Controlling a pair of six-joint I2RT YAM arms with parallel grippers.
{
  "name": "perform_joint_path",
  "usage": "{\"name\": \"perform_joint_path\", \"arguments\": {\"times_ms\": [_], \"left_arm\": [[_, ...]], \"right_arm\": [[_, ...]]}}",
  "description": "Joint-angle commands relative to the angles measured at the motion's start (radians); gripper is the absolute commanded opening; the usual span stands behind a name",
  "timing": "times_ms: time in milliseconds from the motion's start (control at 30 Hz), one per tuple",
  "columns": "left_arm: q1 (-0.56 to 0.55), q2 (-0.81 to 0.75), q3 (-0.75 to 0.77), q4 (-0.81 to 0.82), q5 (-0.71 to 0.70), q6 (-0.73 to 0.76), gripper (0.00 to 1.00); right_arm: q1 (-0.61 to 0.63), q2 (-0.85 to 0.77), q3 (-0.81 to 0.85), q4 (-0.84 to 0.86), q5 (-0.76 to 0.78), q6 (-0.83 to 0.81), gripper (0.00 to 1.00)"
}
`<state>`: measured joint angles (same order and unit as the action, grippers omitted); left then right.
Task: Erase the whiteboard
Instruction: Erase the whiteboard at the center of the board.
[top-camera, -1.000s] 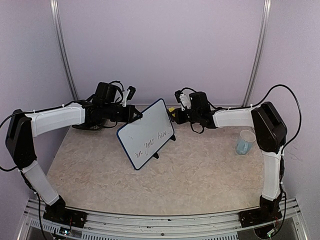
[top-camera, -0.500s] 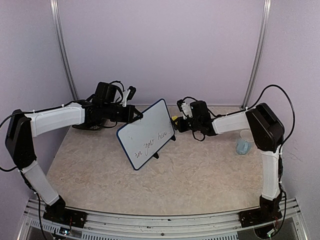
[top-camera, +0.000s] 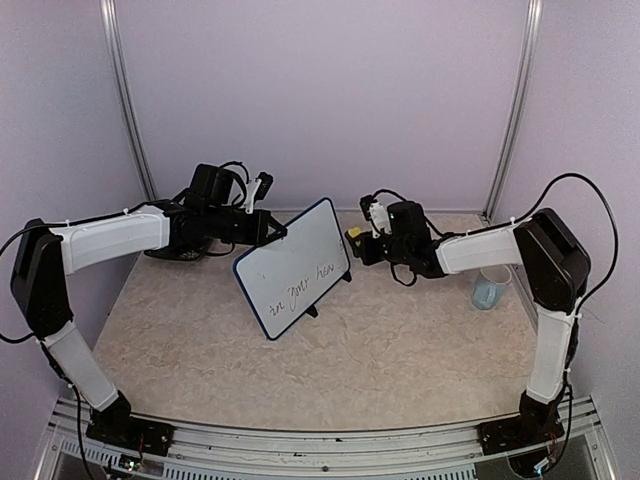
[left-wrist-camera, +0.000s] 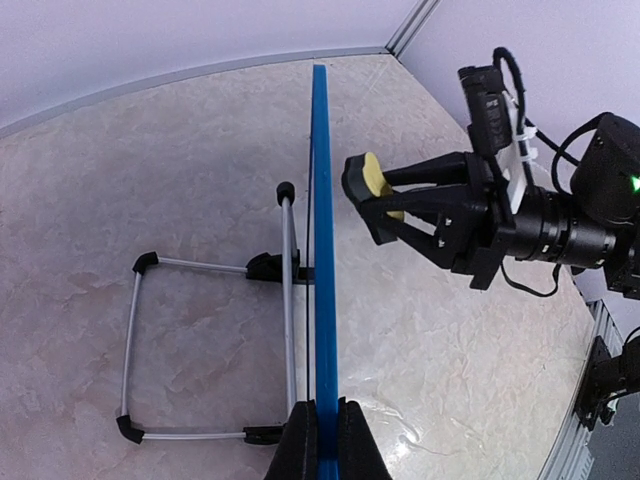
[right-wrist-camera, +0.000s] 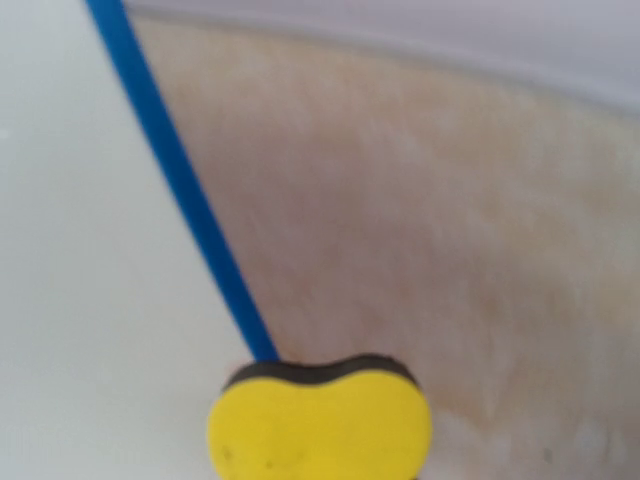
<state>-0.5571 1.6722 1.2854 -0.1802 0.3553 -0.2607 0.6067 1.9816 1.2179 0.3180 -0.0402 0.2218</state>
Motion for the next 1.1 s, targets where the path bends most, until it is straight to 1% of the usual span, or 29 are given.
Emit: {"name": "perform_joint_path", "arguments": {"times_ms": [0,100,333,433,633,833,933,1067], "left_arm": [[-0.029,0.019,-0.01,-0.114,0.064,0.013,0.0],[-0.028,0.02,-0.01,-0.113,0.064,0.013,0.0],[-0.03,0.021,-0.01,-0.113,0.063,0.014,0.0],[-0.028,0.023,-0.009,-0.114,0.065,0.014,0.0],[-0.027,0.022,-0.008,-0.113,0.068,0.014,0.0],[-0.027,0.023,-0.008,-0.114,0.069,0.012,0.0],[-0.03,0.019,-0.01,-0.114,0.067,0.012,0.0],[-0.03,0.017,-0.012,-0.113,0.066,0.013,0.0]], "right_arm": [[0.016,-0.056,-0.013,0.067,-0.023,-0.031,0.0],[0.028,-0.032,0.018,0.049,-0.025,-0.037,0.0],[0.036,0.089,0.175,-0.071,0.018,-0.036,0.0],[0.037,0.123,0.216,-0.105,0.024,-0.042,0.0],[0.048,0.126,0.168,-0.104,0.047,-0.039,0.0],[0.094,0.149,0.114,-0.108,0.103,-0.057,0.0],[0.099,0.158,0.089,-0.108,0.129,-0.03,0.0],[0.099,0.157,0.048,-0.095,0.126,-0.009,0.0]]}}
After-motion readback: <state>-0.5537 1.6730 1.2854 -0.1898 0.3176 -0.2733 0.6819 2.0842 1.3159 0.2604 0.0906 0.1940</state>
